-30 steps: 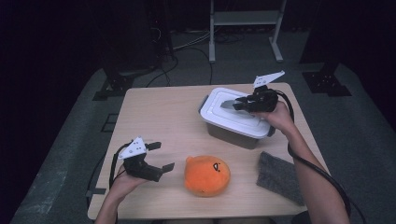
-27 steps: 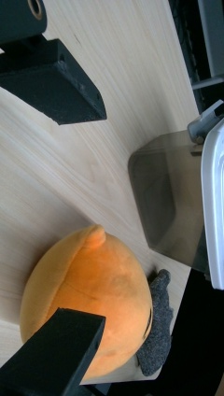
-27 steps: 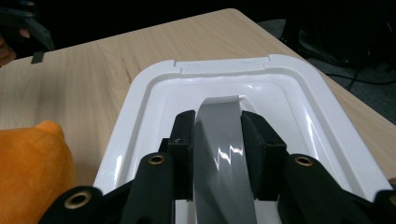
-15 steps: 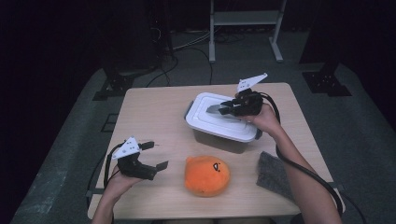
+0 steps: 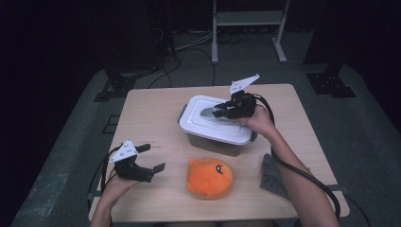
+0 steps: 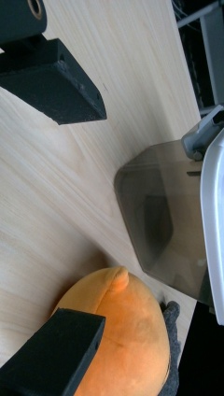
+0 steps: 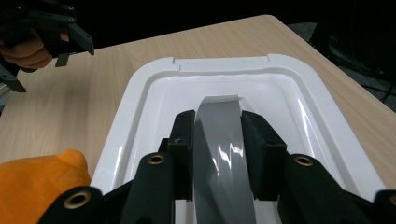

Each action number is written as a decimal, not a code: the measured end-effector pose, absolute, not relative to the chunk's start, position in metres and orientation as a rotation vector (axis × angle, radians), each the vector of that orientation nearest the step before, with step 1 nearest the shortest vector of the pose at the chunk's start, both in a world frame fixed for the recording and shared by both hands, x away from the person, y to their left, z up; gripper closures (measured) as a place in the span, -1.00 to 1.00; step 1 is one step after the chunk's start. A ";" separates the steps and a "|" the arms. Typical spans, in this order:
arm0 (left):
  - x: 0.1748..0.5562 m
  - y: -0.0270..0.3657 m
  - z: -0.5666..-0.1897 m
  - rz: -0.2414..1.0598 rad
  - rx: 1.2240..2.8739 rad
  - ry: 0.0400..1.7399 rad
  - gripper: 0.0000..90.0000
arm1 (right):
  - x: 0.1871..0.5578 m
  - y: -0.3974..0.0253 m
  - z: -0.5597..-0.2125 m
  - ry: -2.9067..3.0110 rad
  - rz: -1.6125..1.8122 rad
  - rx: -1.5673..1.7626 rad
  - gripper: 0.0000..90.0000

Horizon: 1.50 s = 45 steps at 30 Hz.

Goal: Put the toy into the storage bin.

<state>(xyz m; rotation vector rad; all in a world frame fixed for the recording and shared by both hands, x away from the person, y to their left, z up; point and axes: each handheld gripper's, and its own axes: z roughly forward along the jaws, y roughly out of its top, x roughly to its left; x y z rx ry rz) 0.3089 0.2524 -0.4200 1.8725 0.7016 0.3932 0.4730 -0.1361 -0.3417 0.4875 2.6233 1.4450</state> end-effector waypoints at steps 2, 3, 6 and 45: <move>0.309 0.256 -0.420 0.401 1.861 0.711 -0.94 | 0.473 -0.133 -0.342 2.626 1.446 0.481 0.46; 0.309 0.257 -0.421 0.406 1.855 0.715 -0.94 | 0.473 -0.132 -0.341 2.630 1.442 0.479 0.46; 0.309 0.262 -0.422 0.412 1.843 0.733 -0.94 | 0.473 -0.127 -0.341 2.637 1.434 0.469 0.46; 0.310 0.265 -0.421 0.406 1.826 0.729 -0.94 | 0.470 -0.112 -0.341 2.642 1.456 0.465 0.46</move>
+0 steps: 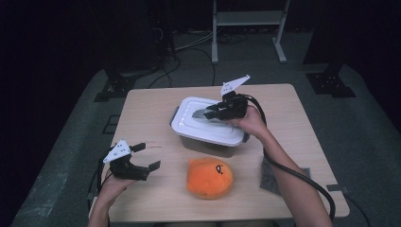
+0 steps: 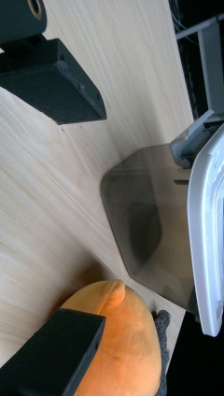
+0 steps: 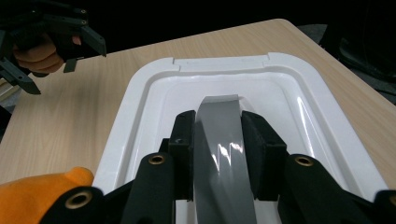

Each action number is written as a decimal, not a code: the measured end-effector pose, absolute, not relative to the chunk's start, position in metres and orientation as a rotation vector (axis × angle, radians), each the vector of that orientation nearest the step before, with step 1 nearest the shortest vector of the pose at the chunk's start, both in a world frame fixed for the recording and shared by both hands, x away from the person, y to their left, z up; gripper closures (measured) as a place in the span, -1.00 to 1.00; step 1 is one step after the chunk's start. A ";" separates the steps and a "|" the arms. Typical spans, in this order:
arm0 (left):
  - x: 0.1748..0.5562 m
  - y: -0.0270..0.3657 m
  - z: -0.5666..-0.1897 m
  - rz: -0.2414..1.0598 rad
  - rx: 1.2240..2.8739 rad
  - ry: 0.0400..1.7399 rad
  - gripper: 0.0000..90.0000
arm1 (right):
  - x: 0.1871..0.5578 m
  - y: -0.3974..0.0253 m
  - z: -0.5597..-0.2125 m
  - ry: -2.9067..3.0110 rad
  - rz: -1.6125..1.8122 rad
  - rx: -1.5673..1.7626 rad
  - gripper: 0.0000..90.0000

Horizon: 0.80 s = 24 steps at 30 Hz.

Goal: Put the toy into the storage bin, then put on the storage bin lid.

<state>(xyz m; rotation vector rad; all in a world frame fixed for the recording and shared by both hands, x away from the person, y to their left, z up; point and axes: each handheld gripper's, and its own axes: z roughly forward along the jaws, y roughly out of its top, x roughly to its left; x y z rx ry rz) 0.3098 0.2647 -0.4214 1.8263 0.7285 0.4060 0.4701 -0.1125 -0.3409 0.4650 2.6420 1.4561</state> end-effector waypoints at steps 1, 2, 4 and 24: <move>0.310 0.265 -0.421 0.407 1.825 0.729 -0.94 | 0.470 -0.113 -0.340 2.636 1.466 0.470 0.46; 0.310 0.265 -0.421 0.408 1.824 0.727 -0.94 | 0.470 -0.114 -0.339 2.634 1.471 0.470 0.46; 0.310 0.266 -0.421 0.408 1.824 0.728 -0.94 | 0.469 -0.115 -0.335 2.623 1.485 0.469 0.46; 0.309 0.262 -0.422 0.411 1.841 0.717 -0.94 | 0.431 -0.175 -0.294 2.540 1.503 0.462 0.46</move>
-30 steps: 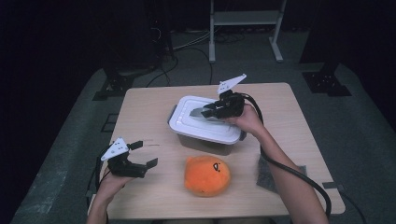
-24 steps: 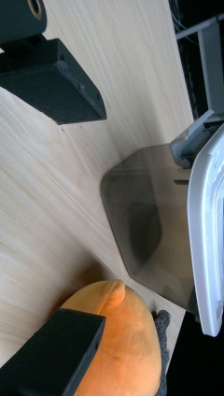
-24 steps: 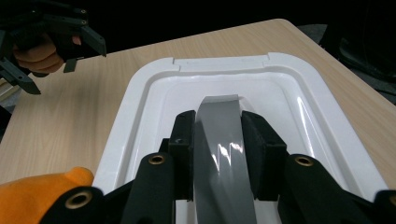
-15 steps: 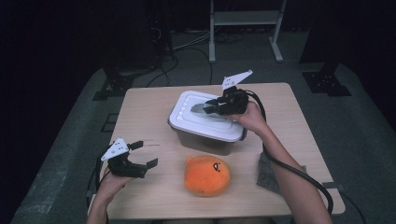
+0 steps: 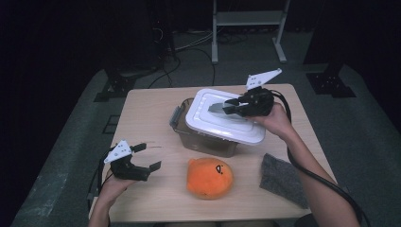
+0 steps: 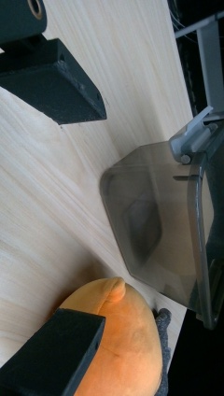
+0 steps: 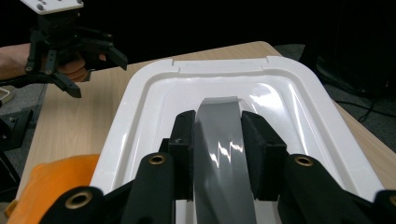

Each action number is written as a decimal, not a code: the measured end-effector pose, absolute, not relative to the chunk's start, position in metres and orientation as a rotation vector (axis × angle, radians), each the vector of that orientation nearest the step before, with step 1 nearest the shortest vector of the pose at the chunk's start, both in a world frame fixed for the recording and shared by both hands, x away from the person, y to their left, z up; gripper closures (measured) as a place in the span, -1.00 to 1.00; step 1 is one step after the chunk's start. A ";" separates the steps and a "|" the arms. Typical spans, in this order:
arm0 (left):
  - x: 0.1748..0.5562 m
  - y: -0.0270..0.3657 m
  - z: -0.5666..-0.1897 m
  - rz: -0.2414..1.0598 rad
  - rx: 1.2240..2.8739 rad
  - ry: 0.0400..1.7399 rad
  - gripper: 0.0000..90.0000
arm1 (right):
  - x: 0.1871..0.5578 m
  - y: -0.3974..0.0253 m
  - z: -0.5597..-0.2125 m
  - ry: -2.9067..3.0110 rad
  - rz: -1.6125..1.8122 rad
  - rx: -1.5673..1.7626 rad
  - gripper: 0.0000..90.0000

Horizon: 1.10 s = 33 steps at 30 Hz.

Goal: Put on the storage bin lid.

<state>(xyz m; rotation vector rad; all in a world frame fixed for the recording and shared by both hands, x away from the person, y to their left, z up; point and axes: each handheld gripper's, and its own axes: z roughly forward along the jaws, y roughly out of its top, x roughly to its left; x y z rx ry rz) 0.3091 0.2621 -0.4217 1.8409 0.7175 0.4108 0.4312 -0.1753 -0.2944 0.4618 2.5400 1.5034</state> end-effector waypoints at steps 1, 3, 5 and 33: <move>0.309 0.262 -0.421 0.411 1.840 0.715 -0.94 | 0.428 -0.180 -0.293 2.537 1.499 0.461 0.46; 0.308 0.261 -0.421 0.409 1.832 0.718 -0.94 | 0.420 -0.191 -0.292 2.528 1.496 0.468 0.46; 0.309 0.261 -0.421 0.410 1.835 0.714 -0.94 | 0.413 -0.204 -0.291 2.513 1.508 0.480 0.46; 0.306 0.261 -0.421 0.411 1.838 0.727 -0.94 | 0.348 -0.318 -0.314 2.430 1.493 0.647 0.46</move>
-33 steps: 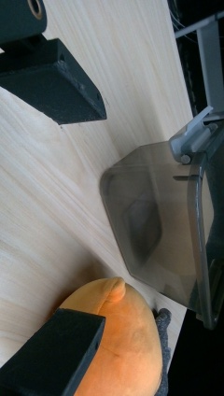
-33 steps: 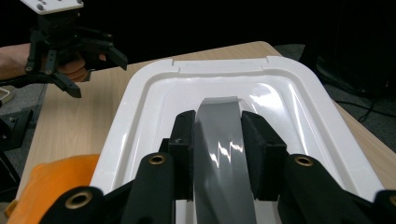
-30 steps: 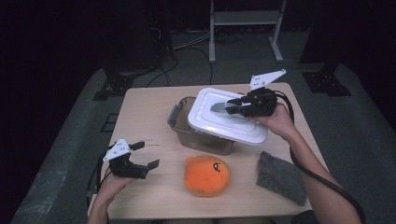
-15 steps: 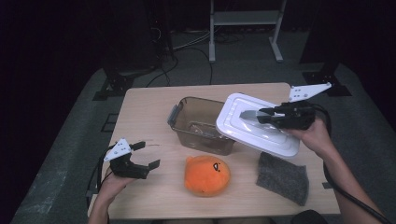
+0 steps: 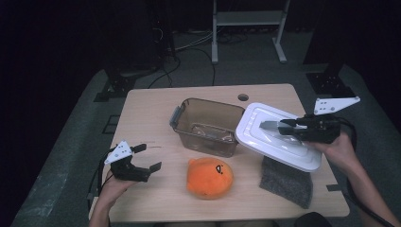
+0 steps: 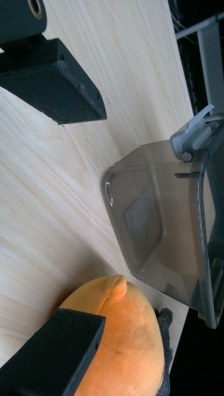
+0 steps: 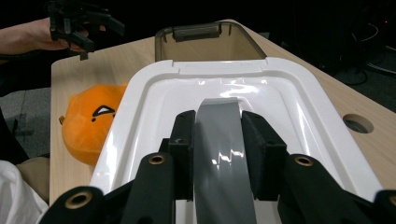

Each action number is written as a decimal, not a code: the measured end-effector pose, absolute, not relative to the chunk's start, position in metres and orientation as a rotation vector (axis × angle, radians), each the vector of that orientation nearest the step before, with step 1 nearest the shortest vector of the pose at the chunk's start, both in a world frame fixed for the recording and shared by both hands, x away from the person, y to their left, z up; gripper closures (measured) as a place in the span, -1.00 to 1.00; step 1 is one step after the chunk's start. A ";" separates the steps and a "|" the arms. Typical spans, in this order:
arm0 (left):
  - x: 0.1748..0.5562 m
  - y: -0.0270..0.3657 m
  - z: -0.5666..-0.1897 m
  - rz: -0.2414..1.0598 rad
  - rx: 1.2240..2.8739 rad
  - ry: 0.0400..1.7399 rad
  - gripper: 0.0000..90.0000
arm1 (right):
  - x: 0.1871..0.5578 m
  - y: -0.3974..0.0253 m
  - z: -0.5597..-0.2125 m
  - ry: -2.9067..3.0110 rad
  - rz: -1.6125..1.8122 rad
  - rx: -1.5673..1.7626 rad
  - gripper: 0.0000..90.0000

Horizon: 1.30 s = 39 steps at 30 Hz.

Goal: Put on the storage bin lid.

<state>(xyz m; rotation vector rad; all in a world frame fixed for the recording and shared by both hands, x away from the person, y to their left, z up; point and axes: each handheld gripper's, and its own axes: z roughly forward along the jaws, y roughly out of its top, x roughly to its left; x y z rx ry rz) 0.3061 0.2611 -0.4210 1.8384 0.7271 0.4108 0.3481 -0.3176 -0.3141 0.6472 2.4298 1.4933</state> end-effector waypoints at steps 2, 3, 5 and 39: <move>0.306 0.261 -0.421 0.412 1.839 0.727 -0.94 | 0.345 -0.323 -0.316 2.423 1.504 0.658 0.46; 0.306 0.262 -0.421 0.412 1.839 0.726 -0.94 | 0.344 -0.325 -0.318 2.420 1.507 0.668 0.46; 0.306 0.262 -0.421 0.412 1.838 0.727 -0.94 | 0.341 -0.330 -0.321 2.417 1.509 0.678 0.46; 0.306 0.261 -0.421 0.412 1.841 0.718 -0.94 | 0.323 -0.367 -0.382 2.413 1.499 0.842 0.46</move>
